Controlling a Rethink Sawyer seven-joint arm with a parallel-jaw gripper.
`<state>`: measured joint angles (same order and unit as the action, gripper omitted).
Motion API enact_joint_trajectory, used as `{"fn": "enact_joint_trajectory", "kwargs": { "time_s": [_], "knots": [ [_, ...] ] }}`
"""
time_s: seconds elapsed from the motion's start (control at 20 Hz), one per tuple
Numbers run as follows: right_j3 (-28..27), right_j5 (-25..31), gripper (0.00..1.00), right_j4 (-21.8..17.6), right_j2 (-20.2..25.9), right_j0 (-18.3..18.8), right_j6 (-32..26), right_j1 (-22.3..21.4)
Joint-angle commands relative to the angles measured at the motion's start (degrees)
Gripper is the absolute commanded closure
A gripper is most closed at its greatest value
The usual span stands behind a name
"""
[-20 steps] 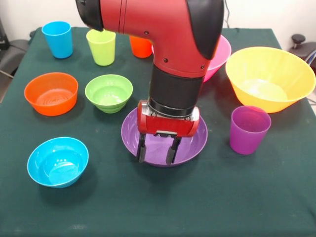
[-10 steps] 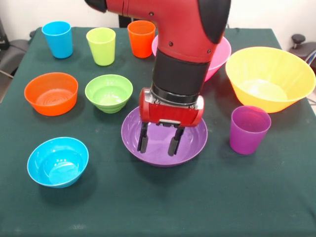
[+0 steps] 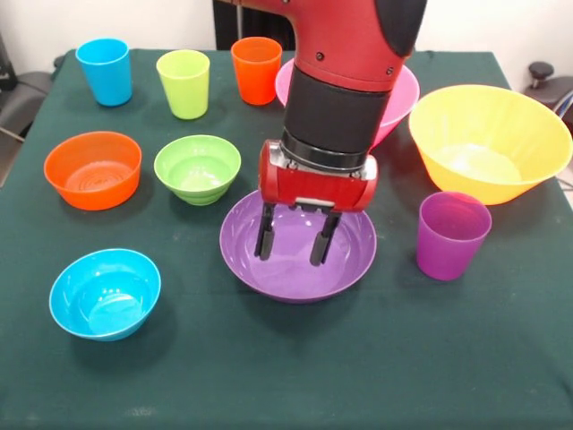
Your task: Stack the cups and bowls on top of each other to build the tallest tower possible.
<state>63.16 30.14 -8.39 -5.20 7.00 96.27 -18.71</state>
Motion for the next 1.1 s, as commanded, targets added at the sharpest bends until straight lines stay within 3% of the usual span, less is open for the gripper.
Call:
{"fn": "enact_joint_trajectory", "kwargs": {
  "time_s": [0.05,0.5,1.1],
  "knots": [
    [10.57,-4.46,0.00,0.45,3.83,-0.05,9.42,0.47],
    [11.21,-9.64,0.00,0.78,3.56,-0.05,10.23,3.18],
    [1.82,-14.34,0.00,4.06,2.99,-1.59,10.57,13.50]
  ]
}}
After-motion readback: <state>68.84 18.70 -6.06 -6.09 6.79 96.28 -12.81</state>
